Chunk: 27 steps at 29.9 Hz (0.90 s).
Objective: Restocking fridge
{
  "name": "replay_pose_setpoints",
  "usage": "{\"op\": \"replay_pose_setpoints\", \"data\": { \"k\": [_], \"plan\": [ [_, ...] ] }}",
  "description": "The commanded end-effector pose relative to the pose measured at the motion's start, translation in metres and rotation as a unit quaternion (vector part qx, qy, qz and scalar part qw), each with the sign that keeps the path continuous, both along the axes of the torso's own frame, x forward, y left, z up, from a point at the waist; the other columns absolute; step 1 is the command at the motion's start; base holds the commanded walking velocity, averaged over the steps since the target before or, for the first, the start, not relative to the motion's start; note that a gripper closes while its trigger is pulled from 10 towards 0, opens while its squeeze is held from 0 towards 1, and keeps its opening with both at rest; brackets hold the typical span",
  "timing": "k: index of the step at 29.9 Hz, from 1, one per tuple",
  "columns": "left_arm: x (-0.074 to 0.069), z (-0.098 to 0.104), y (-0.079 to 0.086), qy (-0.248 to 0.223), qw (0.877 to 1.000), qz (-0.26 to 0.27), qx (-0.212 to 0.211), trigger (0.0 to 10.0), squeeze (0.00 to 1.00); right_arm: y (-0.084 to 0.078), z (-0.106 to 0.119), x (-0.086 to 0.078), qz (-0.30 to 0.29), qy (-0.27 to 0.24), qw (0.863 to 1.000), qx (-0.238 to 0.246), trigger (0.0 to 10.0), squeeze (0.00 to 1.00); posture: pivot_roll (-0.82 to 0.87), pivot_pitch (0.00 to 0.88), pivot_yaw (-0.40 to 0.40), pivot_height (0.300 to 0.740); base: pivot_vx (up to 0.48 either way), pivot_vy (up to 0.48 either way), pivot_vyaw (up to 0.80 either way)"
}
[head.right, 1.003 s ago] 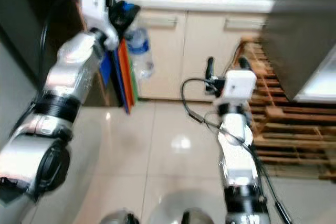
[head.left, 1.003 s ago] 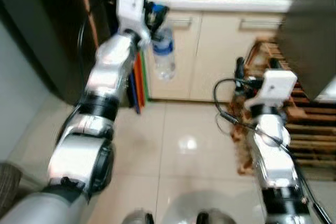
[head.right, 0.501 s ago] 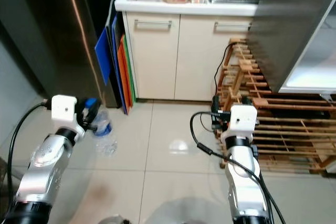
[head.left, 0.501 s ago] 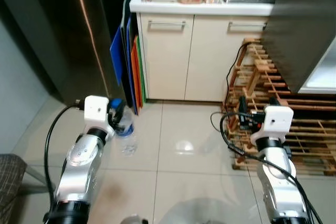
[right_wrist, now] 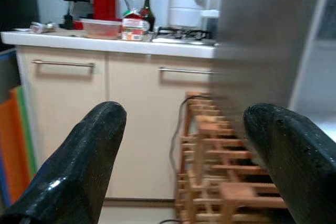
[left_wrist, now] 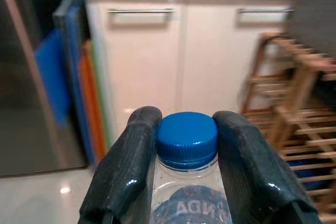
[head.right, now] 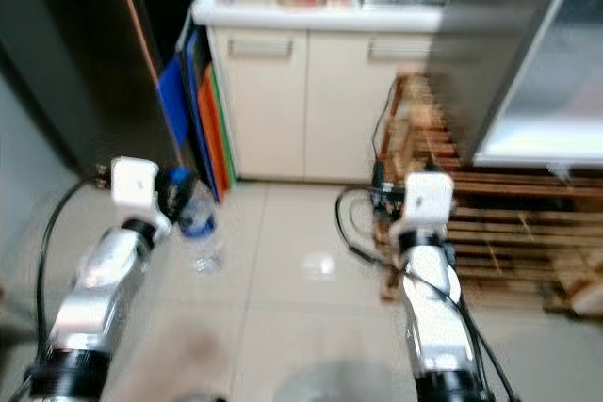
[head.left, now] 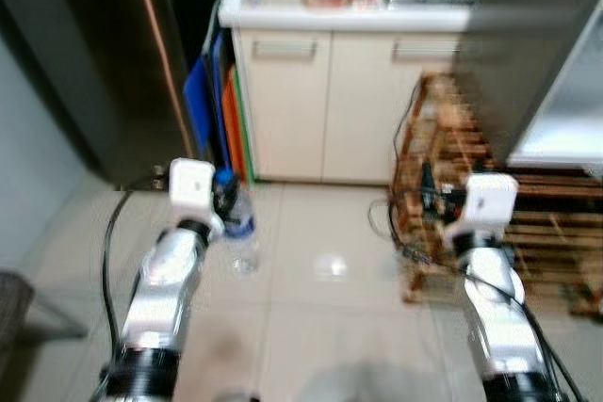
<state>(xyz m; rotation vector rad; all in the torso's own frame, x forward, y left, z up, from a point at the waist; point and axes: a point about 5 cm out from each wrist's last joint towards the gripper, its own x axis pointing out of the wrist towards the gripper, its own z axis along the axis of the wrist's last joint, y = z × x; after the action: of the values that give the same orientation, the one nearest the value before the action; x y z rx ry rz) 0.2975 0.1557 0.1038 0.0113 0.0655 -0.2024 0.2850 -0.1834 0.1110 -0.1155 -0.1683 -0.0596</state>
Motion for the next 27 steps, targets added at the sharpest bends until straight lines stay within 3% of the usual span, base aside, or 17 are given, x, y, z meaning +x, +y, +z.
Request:
{"op": "replay_pose_setpoints", "data": {
  "k": [1, 14, 27],
  "plan": [
    [0.004, 0.013, 0.006, -0.025, 1.0, 0.009, 0.004, 10.0, 0.0, 0.005, -0.001, 0.002, 0.012, 0.004, 1.0, 0.002, 10.0, 0.0, -0.06, 0.0, 0.022, 0.74, 0.0, -0.431, 0.0],
    [0.018, 0.024, -0.007, -0.042, 0.999, -0.002, 0.001, 10.0, 0.0, 0.007, -0.003, -0.003, 0.012, 0.003, 1.0, 0.001, 10.0, 0.0, -0.11, 0.0, 0.042, 0.74, 0.0, -0.431, 0.0],
    [0.015, -0.003, 0.022, 0.025, 0.996, 0.083, -0.012, 10.0, 0.0, 0.019, -0.015, -0.012, 0.044, 0.02, 0.999, 0.002, 10.0, 0.0, -0.08, 0.0, 0.022, 0.74, 0.0, -0.451, 0.0]
  ]
}}
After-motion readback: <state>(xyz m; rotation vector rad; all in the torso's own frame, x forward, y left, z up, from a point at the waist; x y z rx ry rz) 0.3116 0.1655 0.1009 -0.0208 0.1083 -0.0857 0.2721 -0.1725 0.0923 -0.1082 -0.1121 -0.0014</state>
